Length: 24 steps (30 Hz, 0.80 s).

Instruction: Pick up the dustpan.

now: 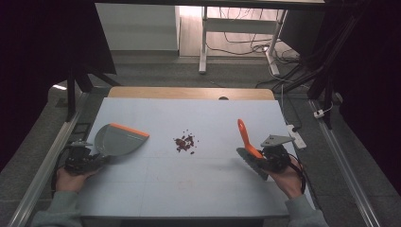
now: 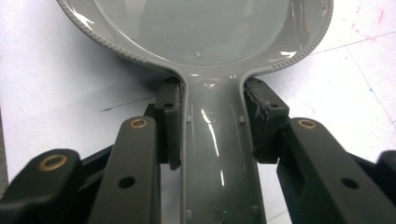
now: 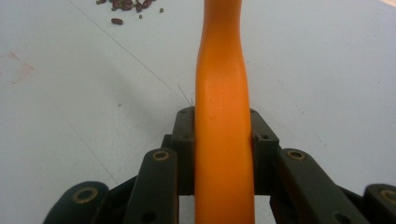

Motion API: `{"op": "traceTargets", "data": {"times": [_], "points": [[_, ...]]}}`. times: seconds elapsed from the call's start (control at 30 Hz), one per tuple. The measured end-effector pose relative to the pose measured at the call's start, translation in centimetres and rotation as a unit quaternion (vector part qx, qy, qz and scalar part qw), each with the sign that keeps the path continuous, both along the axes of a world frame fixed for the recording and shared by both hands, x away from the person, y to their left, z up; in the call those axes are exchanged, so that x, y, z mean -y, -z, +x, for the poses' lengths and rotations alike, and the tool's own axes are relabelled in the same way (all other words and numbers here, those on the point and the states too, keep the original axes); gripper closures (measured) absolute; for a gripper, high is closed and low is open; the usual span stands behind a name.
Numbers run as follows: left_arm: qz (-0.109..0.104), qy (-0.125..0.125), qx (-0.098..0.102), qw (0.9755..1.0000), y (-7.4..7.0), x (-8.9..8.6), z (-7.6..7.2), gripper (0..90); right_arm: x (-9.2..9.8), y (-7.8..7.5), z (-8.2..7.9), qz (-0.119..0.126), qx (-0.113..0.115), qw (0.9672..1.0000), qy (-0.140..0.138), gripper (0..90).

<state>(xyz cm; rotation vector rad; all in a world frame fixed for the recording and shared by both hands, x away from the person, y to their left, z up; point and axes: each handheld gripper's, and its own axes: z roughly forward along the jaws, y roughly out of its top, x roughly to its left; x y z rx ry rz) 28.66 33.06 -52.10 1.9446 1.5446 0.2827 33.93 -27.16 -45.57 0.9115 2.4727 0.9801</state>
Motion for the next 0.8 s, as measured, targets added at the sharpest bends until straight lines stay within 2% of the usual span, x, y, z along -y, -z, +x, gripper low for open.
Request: {"op": "traceTargets", "data": {"times": [0.4, 0.8], "points": [[-0.013, 0.011, 0.035, 0.9992, -1.0, -0.2, -0.6, 61.9, 0.3, -0.1, -0.2, 0.003, 0.003, 1.0000, 0.000, 70.1], [-0.018, 0.033, 0.048, 0.9982, -1.3, -0.3, -0.8, 61.9, 0.3, -0.1, 0.0, 0.004, 0.006, 1.0000, 0.000, 70.1]]}}
